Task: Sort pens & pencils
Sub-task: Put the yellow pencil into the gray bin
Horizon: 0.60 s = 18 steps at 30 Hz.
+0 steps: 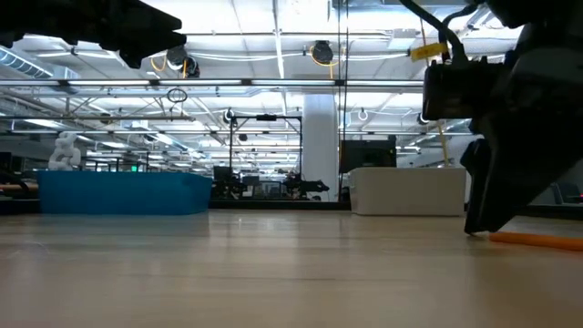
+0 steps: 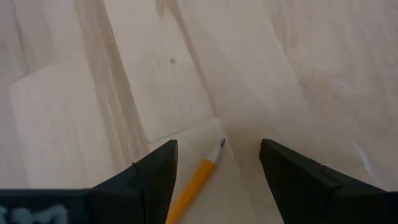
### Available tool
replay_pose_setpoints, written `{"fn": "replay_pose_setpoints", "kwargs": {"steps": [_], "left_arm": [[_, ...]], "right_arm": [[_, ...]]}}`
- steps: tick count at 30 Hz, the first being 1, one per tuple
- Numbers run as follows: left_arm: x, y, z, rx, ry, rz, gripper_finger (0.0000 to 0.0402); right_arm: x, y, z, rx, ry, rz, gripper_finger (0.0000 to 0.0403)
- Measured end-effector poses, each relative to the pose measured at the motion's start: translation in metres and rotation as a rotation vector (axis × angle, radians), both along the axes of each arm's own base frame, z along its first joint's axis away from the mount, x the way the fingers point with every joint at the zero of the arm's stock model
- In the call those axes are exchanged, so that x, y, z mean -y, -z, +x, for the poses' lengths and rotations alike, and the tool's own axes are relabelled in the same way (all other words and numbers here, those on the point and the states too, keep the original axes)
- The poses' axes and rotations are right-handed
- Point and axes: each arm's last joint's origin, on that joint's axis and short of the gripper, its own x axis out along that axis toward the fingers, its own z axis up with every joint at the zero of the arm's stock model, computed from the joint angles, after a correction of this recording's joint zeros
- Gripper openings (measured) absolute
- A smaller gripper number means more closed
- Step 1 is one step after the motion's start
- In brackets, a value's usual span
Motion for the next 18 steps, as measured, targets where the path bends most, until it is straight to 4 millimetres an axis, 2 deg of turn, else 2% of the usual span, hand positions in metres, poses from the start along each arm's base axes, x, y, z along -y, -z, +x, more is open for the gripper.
{"fn": "replay_pose_setpoints", "kwargs": {"steps": [4, 7, 18], "left_arm": [[0.0000, 0.0000, 0.0000, 0.001, 0.000, -0.003, 0.0191], [0.0001, 0.0000, 0.0000, 0.001, 0.001, -0.003, 0.0191], [0.0001, 0.0000, 0.0000, 0.000, 0.000, -0.003, 0.0191]], "right_arm": [[0.0003, 0.0062, 0.0003, -0.024, 0.027, -0.012, 0.0213], [0.0007, 0.0068, 0.0000, -0.026, 0.043, -0.015, 0.0191], [0.0027, 0.0089, -0.0022, -0.042, 0.050, -0.043, 0.0038]]}}
